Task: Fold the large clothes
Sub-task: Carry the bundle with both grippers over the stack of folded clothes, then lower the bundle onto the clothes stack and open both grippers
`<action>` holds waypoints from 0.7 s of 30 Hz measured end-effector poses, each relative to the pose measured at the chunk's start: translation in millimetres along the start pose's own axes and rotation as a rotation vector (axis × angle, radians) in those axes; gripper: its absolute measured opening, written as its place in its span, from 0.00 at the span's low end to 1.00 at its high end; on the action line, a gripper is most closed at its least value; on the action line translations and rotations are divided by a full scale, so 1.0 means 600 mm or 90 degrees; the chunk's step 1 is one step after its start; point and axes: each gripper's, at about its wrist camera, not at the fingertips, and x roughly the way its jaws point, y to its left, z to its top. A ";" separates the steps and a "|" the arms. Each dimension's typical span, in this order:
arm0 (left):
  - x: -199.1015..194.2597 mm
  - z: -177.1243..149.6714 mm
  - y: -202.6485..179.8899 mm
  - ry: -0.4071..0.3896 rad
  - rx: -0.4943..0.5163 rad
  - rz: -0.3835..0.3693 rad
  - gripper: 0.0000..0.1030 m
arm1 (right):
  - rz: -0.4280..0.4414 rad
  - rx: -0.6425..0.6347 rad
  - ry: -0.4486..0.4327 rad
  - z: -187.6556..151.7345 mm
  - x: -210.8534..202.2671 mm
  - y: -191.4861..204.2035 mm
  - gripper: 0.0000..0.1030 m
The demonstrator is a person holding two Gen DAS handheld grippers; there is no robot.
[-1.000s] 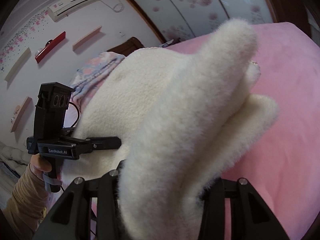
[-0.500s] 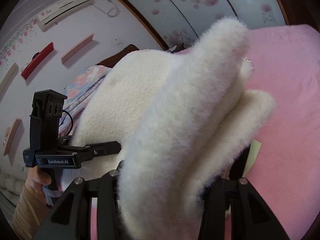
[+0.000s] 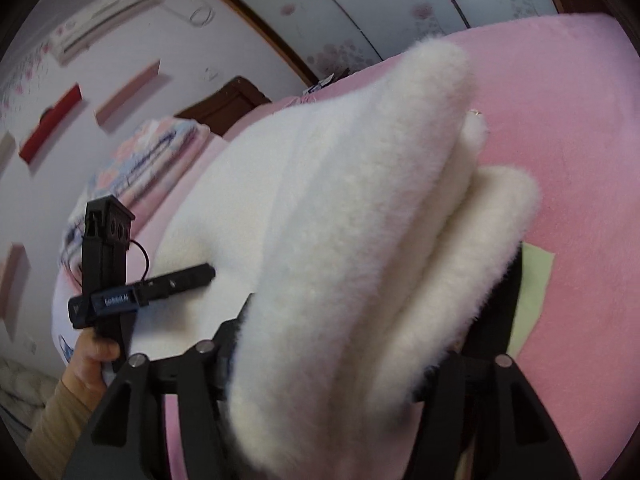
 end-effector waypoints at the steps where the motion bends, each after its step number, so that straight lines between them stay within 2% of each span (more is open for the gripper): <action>1: -0.009 0.002 -0.007 -0.011 0.016 0.017 1.00 | -0.013 0.000 0.009 0.010 0.001 0.011 0.60; 5: -0.049 0.013 -0.039 -0.042 0.034 0.090 1.00 | -0.089 -0.035 0.038 0.018 -0.038 0.051 0.60; 7: -0.076 0.018 -0.057 -0.066 0.017 0.118 1.00 | -0.139 -0.076 0.026 0.018 -0.063 0.078 0.60; 9: -0.109 0.011 -0.081 -0.096 0.020 0.133 1.00 | -0.164 -0.097 -0.004 0.017 -0.093 0.105 0.60; 12: -0.156 -0.006 -0.102 -0.124 0.012 0.119 1.00 | -0.163 -0.113 -0.056 0.022 -0.127 0.140 0.60; 14: -0.171 -0.010 -0.125 -0.132 0.000 0.087 1.00 | -0.168 -0.128 -0.070 0.024 -0.132 0.157 0.59; 15: -0.178 -0.020 -0.125 -0.129 0.002 0.079 0.98 | -0.160 -0.136 -0.074 0.018 -0.135 0.165 0.56; 17: -0.175 -0.029 -0.143 -0.117 0.016 0.078 0.94 | -0.156 -0.140 -0.063 0.008 -0.126 0.173 0.34; 18: -0.167 -0.035 -0.156 -0.108 0.030 0.089 0.89 | -0.151 -0.137 -0.051 0.003 -0.116 0.174 0.29; 19: -0.161 -0.045 -0.165 -0.097 0.038 0.102 0.85 | -0.147 -0.140 -0.043 -0.003 -0.108 0.172 0.21; 20: -0.147 -0.051 -0.167 -0.084 0.046 0.109 0.84 | -0.154 -0.143 -0.033 -0.009 -0.097 0.170 0.18; 21: -0.131 -0.057 -0.166 -0.067 0.050 0.136 0.83 | -0.158 -0.140 -0.024 -0.014 -0.090 0.166 0.17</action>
